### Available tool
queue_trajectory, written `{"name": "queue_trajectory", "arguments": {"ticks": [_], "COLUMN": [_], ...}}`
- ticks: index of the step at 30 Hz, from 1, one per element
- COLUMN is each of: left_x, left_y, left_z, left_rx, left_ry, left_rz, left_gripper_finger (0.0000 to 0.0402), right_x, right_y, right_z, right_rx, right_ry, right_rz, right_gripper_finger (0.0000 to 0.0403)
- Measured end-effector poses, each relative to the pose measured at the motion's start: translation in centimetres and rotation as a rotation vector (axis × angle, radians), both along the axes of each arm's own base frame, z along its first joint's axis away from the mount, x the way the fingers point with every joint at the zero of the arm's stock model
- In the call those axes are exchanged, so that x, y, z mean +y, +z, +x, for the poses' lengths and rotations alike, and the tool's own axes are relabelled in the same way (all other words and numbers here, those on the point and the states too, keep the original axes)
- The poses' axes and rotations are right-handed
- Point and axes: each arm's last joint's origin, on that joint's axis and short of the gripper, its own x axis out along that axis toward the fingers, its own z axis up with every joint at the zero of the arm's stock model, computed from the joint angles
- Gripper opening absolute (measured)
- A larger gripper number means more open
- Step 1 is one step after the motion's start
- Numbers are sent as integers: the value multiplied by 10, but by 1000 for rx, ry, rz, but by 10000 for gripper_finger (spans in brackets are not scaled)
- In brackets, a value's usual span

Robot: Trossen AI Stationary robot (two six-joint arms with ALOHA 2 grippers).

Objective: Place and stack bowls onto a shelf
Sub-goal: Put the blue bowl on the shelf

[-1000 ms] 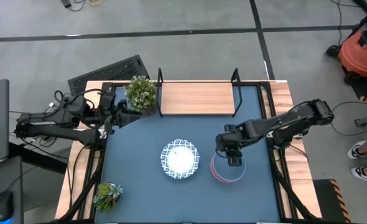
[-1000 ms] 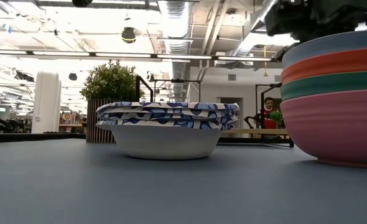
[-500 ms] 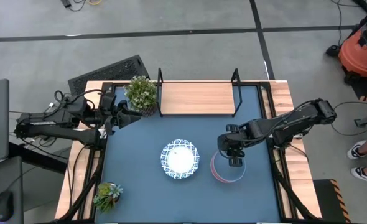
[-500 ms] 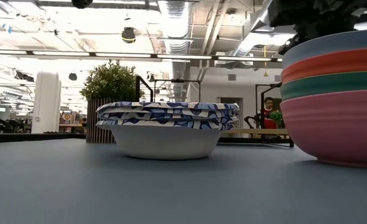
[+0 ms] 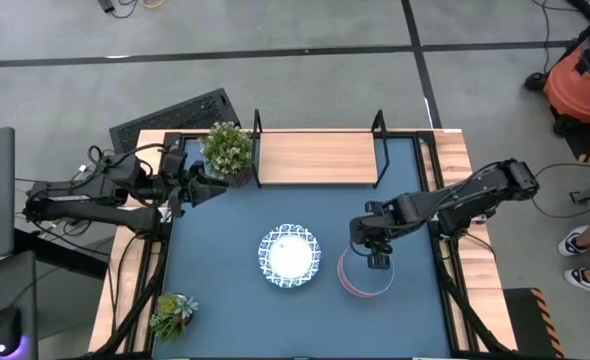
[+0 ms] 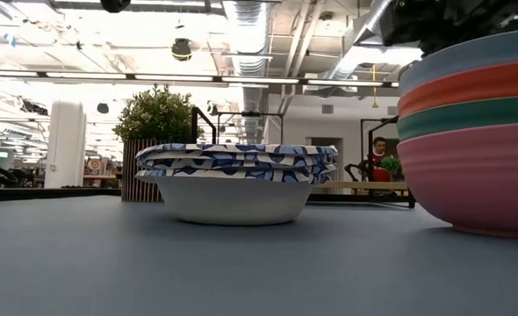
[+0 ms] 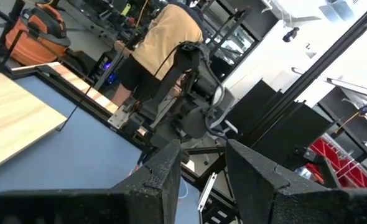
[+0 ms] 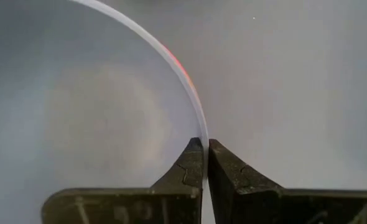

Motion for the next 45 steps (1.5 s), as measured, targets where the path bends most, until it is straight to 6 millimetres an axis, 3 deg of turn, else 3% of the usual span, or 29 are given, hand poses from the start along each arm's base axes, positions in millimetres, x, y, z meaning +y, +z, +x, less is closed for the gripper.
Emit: {"name": "queue_trajectory", "arguments": {"ticks": [13,19,25,30,36,45], "left_x": [0,1,1,1,1,2], "left_y": [-3,-3,-4,-6,-9,-11], "left_z": [0,0,0,1,1,1], "left_rx": [33,34,42,62,91,109], "left_ry": [9,19,19,16,23,54], "left_rz": [-4,-6,-6,-51,-73,-77], "left_gripper_finger": [113,113,113,113,113,113], "right_x": [-11,-38,-95,-165,-239,-314], "right_y": [47,82,130,142,136,99], "right_z": [-2,0,-6,-16,-13,12], "right_rx": [-60,-128,-234,-230,-135,-15], "right_ry": [-14,-64,-137,-314,-315,-162], "right_rz": [14,-21,-119,-215,-283,-250], "right_gripper_finger": [27,27,27,27,27,27]}}
